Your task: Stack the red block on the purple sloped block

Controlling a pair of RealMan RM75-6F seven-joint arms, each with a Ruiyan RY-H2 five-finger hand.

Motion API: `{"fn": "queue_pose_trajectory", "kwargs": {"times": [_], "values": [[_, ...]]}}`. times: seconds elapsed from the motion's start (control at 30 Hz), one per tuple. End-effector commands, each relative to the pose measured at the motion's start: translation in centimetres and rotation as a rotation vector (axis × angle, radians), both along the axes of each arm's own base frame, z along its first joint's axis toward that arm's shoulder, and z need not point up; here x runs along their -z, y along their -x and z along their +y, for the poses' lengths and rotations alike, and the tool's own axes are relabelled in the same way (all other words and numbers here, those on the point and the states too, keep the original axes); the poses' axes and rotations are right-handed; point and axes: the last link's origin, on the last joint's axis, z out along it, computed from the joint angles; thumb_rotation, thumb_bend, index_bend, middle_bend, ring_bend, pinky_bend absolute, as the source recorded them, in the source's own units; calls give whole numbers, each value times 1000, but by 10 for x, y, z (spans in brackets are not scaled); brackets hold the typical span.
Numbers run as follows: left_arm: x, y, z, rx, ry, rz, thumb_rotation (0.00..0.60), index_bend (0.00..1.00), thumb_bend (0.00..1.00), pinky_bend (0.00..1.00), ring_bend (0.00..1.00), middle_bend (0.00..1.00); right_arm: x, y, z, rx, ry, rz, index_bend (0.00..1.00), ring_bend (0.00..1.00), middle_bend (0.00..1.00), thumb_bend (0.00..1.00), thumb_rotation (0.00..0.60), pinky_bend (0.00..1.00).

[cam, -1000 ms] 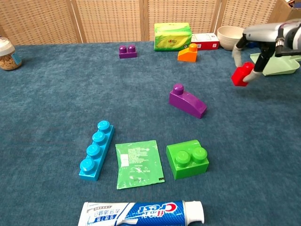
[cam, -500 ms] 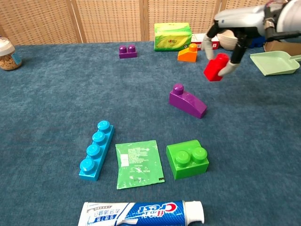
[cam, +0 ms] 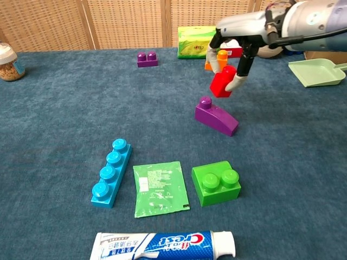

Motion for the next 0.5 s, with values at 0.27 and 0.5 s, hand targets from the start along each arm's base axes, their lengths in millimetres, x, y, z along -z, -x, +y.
{"fn": "queue_pose_trajectory", "kwargs": {"times": [0.27, 0.5], "values": [[0, 4, -2, -15, 0, -2, 600, 257, 346, 0, 0, 0, 14, -12, -7, -16, -8, 35, 625, 81, 267, 186, 600, 109], [0, 8, -3, -23, 2, -6, 600, 257, 346, 0, 0, 0, 20, -11, -10, -20, 2, 77, 625, 81, 267, 186, 600, 109]]}}
